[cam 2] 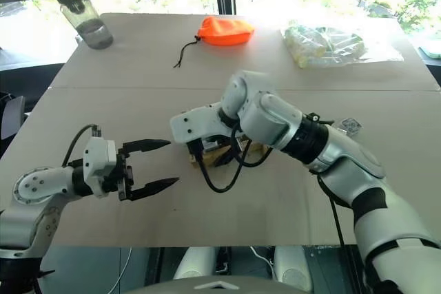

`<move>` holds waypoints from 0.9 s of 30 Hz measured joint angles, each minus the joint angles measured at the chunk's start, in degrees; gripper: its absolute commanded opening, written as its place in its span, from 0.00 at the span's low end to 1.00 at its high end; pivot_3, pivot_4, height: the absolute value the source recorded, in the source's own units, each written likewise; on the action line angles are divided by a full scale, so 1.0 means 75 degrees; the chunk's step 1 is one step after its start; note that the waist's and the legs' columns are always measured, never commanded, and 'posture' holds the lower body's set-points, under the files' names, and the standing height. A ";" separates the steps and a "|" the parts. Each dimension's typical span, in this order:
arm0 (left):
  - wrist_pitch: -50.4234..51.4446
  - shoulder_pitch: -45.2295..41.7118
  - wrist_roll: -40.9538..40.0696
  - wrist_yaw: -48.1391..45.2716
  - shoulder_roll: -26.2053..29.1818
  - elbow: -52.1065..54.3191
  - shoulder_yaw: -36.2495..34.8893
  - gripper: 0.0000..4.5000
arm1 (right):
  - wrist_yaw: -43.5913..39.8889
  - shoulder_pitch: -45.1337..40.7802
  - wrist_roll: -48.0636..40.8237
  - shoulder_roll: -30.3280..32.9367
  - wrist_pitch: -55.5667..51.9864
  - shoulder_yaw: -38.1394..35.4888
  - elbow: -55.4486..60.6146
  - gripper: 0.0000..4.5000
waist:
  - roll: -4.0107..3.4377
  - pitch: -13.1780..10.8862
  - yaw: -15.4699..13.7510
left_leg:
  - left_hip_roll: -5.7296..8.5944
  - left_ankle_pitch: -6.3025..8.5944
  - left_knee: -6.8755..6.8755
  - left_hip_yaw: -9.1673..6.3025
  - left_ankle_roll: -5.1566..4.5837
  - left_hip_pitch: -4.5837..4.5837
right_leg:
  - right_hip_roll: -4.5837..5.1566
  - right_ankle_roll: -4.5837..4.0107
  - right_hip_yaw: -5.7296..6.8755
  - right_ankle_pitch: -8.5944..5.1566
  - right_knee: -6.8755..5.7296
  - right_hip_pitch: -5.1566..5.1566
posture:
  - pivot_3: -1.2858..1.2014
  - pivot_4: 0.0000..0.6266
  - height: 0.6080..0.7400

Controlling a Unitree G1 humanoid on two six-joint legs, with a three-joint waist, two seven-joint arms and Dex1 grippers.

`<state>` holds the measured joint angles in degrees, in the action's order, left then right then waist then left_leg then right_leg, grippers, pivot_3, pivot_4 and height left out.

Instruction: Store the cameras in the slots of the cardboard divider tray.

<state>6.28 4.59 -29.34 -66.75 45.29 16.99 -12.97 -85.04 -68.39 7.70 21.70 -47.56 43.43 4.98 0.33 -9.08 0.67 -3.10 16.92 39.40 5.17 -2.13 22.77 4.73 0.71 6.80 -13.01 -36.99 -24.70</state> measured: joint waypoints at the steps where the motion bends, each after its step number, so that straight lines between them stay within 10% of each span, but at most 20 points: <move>1: -0.0002 -0.0016 -0.0001 0.0001 -0.0003 -0.0008 0.0005 1.00 | -0.0029 0.0102 -0.0261 0.0214 -0.0272 -0.0284 0.0312 0.98 | 0.0004 0.0002 -0.0005 | 0.0001 0.0000 0.0000 -0.0006 0.0000 0.0000 | 0.0000 0.0000 0.0002 0.0000 0.0001 0.0001 | 0.52 0.24 0.89; 16: 0.0614 -0.0248 -0.0625 0.0134 -0.0224 0.0169 0.0018 1.00 | 0.2629 0.5217 -0.1968 0.2742 -0.0788 -0.5377 0.2515 0.98 | 0.0024 0.0014 -0.0125 | 0.0011 0.0000 0.0005 -0.0035 -0.0002 -0.0011 | 0.0015 0.0002 0.0002 0.0001 -0.0005 0.0017 | 0.52 0.24 0.89; 27: 0.1006 -0.1120 -0.0892 -0.0037 -0.0264 0.0208 0.0338 1.00 | 0.5964 0.6860 -0.1667 0.2064 -0.2563 -0.6919 0.4765 0.98 | 0.0026 0.0016 -0.0161 | 0.0002 -0.0008 -0.0005 -0.0035 0.0013 -0.0021 | -0.0017 0.0000 -0.0010 0.0000 -0.0005 0.0016 | 0.52 0.24 0.89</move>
<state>13.83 -3.81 -36.03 -67.03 43.31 18.55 -10.44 -40.31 -16.94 -4.80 37.19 -66.79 -8.46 40.72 0.52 -8.96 -0.53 -3.09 16.86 39.36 4.91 -2.03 22.62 4.61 0.71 6.72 -13.02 -37.03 -24.58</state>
